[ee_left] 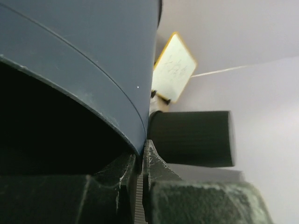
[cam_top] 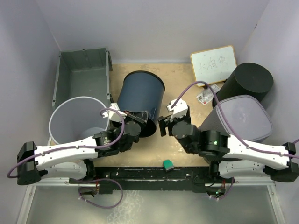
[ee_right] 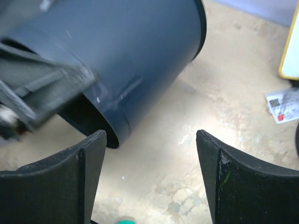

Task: Turn the large container upside down

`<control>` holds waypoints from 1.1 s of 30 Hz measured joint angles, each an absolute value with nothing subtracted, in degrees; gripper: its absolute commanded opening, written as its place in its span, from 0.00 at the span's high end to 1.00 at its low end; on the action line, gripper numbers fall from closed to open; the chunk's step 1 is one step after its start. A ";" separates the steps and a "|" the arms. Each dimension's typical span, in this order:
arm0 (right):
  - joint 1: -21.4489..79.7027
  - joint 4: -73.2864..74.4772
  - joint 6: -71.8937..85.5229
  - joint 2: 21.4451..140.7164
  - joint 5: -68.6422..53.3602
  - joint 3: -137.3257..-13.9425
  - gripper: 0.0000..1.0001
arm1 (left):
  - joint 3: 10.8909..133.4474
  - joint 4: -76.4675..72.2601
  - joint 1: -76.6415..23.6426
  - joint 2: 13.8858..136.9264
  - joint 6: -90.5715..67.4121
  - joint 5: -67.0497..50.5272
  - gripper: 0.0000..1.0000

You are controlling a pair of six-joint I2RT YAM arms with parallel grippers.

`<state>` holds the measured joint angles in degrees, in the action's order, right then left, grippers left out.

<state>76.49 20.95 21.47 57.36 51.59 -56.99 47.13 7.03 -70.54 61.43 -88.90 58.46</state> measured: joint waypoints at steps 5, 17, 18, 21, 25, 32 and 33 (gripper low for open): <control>76.16 26.70 21.47 57.23 53.25 -67.64 0.14 | 42.98 -0.69 -62.57 63.42 -80.14 45.06 1.00; 54.17 37.89 20.91 66.87 35.66 -86.13 0.02 | 47.55 -5.89 -54.39 75.40 -61.54 12.97 1.00; 52.38 37.91 20.73 68.23 32.77 -86.87 0.01 | 47.79 -5.65 -54.37 75.44 -60.55 11.55 1.00; 44.07 38.28 19.84 70.87 24.64 -87.22 0.00 | 48.07 -5.28 -54.33 75.44 -57.91 5.74 1.00; 33.34 40.64 18.55 75.33 13.93 -90.54 0.00 | 48.01 -4.82 -54.35 75.24 -54.81 -1.58 1.00; 21.15 40.58 17.17 80.47 0.12 -92.16 0.00 | 46.09 -0.25 -54.50 71.40 -50.15 -6.31 1.00; 19.68 40.12 16.99 80.58 -1.32 -91.50 0.00 | 46.04 0.60 -54.50 71.22 -49.63 -6.42 1.00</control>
<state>19.68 40.12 16.99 80.58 -1.32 -91.50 46.04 0.60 -54.50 71.22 -49.63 -6.42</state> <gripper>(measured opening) 0.997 0.023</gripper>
